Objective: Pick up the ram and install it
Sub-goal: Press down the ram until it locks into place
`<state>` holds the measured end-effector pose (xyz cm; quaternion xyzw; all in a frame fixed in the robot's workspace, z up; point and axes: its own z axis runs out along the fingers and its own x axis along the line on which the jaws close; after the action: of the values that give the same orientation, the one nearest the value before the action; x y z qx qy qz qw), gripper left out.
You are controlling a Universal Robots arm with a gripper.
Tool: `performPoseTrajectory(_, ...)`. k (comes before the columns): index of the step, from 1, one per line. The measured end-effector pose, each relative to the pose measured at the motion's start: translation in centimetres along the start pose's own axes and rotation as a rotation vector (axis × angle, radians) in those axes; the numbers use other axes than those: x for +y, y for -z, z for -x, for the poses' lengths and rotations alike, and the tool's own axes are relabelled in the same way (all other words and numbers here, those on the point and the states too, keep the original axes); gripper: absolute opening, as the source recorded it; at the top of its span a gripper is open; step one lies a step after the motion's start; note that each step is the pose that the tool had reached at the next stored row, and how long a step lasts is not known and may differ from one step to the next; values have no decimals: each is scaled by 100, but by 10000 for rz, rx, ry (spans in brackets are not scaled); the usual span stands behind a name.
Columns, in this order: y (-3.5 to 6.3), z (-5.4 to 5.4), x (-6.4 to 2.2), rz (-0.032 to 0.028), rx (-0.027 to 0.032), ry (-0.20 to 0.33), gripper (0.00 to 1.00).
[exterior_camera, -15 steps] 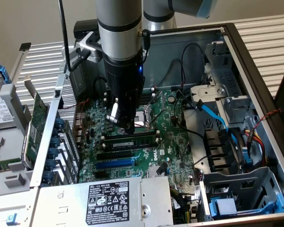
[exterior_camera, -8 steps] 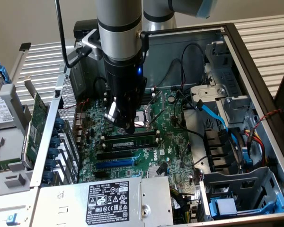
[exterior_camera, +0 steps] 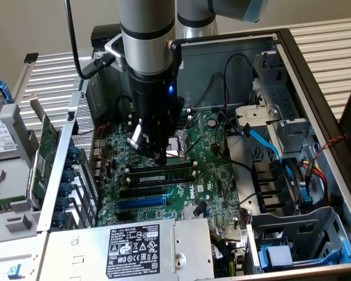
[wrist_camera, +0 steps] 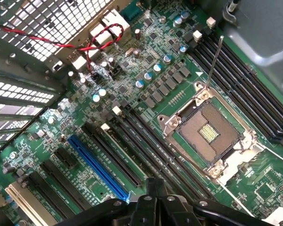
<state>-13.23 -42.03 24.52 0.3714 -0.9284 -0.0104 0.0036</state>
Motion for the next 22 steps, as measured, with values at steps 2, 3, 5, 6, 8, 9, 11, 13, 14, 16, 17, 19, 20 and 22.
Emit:
performPoseTrajectory(2, 0, 0, 0, -23, 15, -230, 11)
performPoseTrajectory(3, 0, 0, 0, -41, 32, -332, 11)
performPoseTrajectory(5, 0, 0, 0, -85, 68, -531, 11)
performPoseTrajectory(6, 0, 0, 0, -106, 86, -628, 11)
performPoseTrajectory(8, 1, 0, 0, -127, 104, -847, 11)
performPoseTrajectory(9, 1, 0, 0, -131, 106, -965, 11)
performPoseTrajectory(11, 0, 0, 0, -133, 103, -1226, 11)
performPoseTrajectory(13, 0, 0, 1, -131, 97, -1520, 11)
performPoseTrajectory(14, 0, 0, 1, -130, 95, -1653, 11)
performPoseTrajectory(16, 0, 0, 1, -128, 90, -1965, 11)
performPoseTrajectory(17, 0, 0, 1, -128, 89, -2114, 11)
performPoseTrajectory(19, 0, 1, 0, -126, 83, -2409, 11)
performPoseTrajectory(20, 0, 0, 0, -125, 81, -2557, 11)
performPoseTrajectory(22, 0, 0, 0, -123, 77, -2854, 11)
